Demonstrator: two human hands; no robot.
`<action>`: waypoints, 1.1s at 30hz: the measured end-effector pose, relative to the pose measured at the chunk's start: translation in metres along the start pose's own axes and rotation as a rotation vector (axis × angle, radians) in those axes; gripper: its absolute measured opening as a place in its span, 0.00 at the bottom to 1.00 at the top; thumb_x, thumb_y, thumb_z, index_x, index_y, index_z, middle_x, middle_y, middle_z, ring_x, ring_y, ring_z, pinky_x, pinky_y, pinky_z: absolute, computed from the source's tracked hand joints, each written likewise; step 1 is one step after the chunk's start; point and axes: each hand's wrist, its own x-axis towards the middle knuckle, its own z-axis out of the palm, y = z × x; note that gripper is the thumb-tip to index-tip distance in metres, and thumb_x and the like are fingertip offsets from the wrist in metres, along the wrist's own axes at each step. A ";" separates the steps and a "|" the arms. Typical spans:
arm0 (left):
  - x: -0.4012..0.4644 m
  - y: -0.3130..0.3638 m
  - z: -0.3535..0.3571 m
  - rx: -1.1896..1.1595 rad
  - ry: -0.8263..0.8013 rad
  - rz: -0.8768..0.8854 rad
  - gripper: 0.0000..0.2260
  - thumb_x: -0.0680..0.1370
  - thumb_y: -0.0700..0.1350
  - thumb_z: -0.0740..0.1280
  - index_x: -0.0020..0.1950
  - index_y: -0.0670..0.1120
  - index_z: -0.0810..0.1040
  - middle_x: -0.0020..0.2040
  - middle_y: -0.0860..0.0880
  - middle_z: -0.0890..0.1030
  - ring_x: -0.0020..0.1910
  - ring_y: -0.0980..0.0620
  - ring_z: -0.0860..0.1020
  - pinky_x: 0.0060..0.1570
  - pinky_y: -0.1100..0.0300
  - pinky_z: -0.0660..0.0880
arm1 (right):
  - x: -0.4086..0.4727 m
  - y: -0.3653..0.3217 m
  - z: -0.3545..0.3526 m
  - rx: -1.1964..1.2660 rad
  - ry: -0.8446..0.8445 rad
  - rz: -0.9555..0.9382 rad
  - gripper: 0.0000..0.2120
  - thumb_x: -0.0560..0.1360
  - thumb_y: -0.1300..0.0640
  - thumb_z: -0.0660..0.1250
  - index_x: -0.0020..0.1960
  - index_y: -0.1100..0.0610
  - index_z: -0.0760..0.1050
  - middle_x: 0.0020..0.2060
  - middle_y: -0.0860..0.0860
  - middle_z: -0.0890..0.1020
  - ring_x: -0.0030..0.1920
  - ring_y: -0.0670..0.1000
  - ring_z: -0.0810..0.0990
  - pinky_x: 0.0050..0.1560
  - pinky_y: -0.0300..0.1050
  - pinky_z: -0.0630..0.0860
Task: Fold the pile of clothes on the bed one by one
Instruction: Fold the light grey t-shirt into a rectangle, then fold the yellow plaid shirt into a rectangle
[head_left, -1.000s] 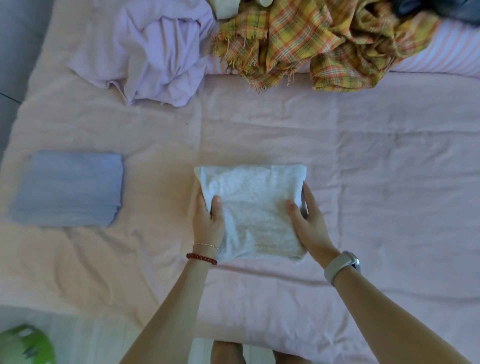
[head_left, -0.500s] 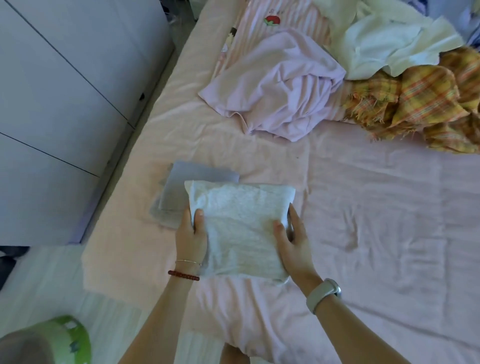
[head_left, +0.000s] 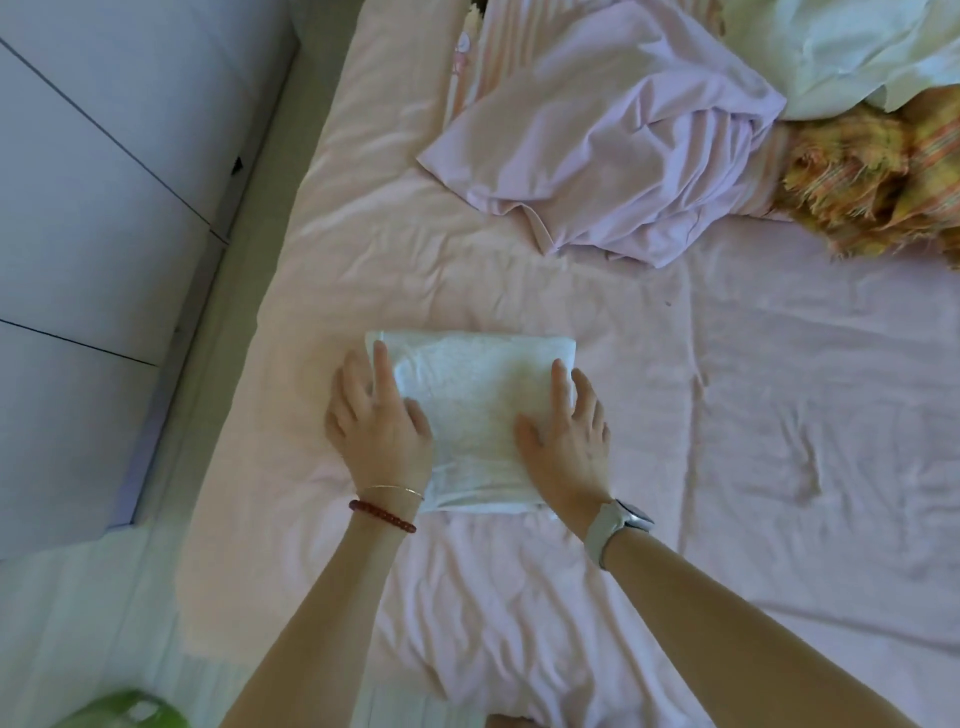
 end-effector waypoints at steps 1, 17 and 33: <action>-0.003 0.003 0.001 0.061 0.045 0.155 0.25 0.74 0.44 0.60 0.71 0.46 0.64 0.70 0.39 0.66 0.68 0.37 0.63 0.62 0.39 0.63 | 0.001 -0.001 0.002 -0.043 0.066 -0.099 0.31 0.74 0.48 0.55 0.75 0.55 0.56 0.72 0.60 0.62 0.70 0.61 0.61 0.69 0.57 0.59; 0.008 -0.029 0.053 0.352 -0.355 0.393 0.25 0.77 0.55 0.50 0.73 0.50 0.62 0.74 0.42 0.61 0.73 0.42 0.56 0.68 0.40 0.58 | 0.010 -0.003 0.063 -0.239 -0.166 -0.180 0.27 0.75 0.50 0.49 0.72 0.58 0.59 0.71 0.64 0.63 0.71 0.64 0.62 0.62 0.62 0.68; -0.014 0.151 -0.041 0.099 -0.436 0.310 0.19 0.79 0.49 0.56 0.71 0.49 0.65 0.72 0.49 0.64 0.72 0.49 0.61 0.69 0.47 0.59 | -0.043 0.087 -0.141 0.181 -0.048 -0.057 0.19 0.80 0.61 0.55 0.70 0.56 0.66 0.65 0.51 0.72 0.68 0.49 0.67 0.64 0.36 0.62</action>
